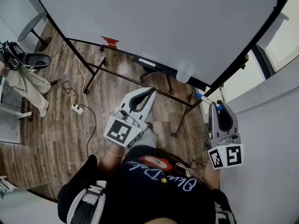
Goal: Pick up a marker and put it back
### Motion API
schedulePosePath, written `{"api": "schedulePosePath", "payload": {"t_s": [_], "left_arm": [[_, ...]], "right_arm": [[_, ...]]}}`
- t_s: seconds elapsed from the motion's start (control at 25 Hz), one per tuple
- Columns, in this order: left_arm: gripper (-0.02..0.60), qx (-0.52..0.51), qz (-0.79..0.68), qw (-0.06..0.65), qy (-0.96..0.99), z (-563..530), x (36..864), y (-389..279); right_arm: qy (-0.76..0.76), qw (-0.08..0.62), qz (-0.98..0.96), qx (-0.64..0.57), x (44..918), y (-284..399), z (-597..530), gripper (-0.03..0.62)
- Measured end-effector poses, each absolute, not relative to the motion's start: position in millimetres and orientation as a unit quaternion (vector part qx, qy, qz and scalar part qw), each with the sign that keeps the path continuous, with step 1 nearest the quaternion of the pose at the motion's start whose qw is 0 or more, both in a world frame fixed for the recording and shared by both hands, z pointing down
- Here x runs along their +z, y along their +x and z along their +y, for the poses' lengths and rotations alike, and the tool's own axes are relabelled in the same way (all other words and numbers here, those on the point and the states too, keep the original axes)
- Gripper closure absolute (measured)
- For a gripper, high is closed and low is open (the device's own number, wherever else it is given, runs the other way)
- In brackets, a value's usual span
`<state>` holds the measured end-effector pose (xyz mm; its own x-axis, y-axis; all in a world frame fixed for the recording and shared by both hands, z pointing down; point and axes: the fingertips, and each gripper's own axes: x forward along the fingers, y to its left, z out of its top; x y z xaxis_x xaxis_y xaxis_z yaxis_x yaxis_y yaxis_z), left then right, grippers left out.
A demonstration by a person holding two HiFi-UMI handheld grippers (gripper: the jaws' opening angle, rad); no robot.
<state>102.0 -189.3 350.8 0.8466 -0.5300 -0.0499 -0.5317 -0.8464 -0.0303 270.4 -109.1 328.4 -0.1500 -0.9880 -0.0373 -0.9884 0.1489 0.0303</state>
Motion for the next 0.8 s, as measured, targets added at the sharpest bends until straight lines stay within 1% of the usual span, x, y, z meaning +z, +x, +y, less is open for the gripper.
{"api": "schedulePosePath", "payload": {"t_s": [0.48, 0.8], "left_arm": [[0.578, 0.015, 0.280, 0.019, -0.960, -201, 351, 107], [0.578, 0.014, 0.275, 0.031, -0.961, -209, 347, 111]], "right_arm": [[-0.652, 0.006, 0.758, 0.018, 332, 275, -119, 0.519], [-0.648, 0.007, 0.762, 0.015, 335, 275, -129, 0.519]]}}
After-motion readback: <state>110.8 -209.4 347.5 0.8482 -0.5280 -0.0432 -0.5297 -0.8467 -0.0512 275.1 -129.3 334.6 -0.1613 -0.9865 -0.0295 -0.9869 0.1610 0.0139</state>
